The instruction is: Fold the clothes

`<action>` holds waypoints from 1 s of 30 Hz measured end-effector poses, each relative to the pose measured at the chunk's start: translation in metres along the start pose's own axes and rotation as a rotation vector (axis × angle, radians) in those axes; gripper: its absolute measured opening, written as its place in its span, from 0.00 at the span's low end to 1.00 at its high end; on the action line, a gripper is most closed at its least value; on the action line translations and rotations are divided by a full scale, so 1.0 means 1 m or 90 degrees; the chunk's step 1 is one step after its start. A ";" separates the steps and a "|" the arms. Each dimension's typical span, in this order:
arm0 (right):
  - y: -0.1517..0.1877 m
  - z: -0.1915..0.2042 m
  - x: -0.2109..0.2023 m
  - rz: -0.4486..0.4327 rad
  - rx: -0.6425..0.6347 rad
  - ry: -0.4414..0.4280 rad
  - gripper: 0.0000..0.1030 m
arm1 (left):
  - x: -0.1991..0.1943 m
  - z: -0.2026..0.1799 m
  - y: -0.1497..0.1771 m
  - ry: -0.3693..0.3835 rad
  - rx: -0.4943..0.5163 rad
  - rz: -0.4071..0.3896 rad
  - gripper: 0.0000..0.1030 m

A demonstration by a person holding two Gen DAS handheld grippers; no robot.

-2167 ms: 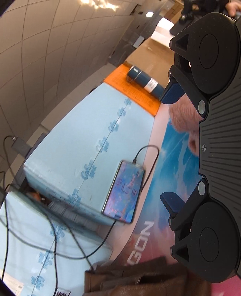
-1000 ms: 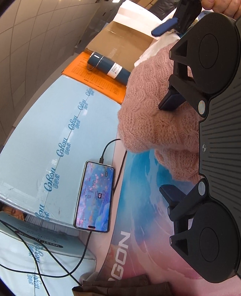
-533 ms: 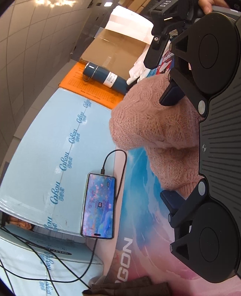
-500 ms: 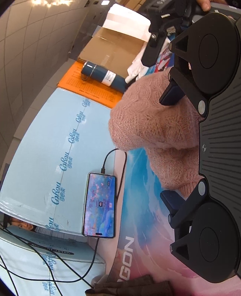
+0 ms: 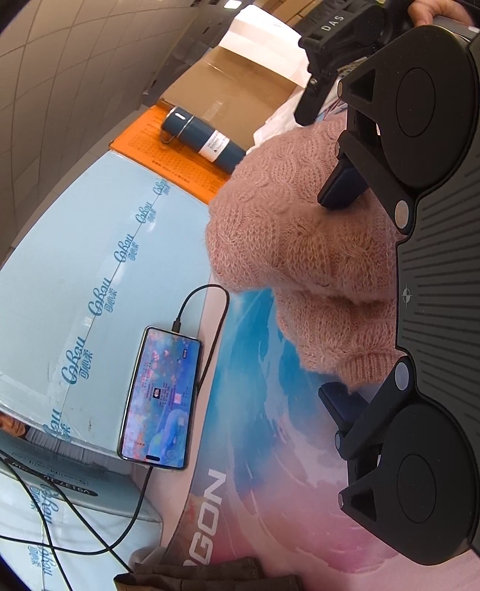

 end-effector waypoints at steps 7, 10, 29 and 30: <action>0.007 0.006 0.003 0.025 -0.017 -0.008 1.00 | 0.001 0.003 -0.001 -0.028 0.002 -0.002 1.00; 0.013 0.013 0.005 0.055 -0.027 -0.041 1.00 | 0.002 0.001 0.001 0.006 -0.016 0.004 1.00; 0.021 0.025 0.000 0.079 -0.007 -0.094 0.57 | 0.007 -0.013 0.013 0.131 -0.078 0.051 0.50; 0.020 0.025 -0.001 0.074 -0.004 -0.092 0.56 | 0.004 -0.014 0.012 0.131 -0.073 0.045 0.48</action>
Point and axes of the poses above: each gripper's, at about its wrist camera, not at the fingertips, and x roughly the way its jaws point, z to its left, y to its underside, the point moved 7 cm from there along x, roughly the way its jaws point, and after that the axes turned 13 degrees about -z, right-handed, at the moved point
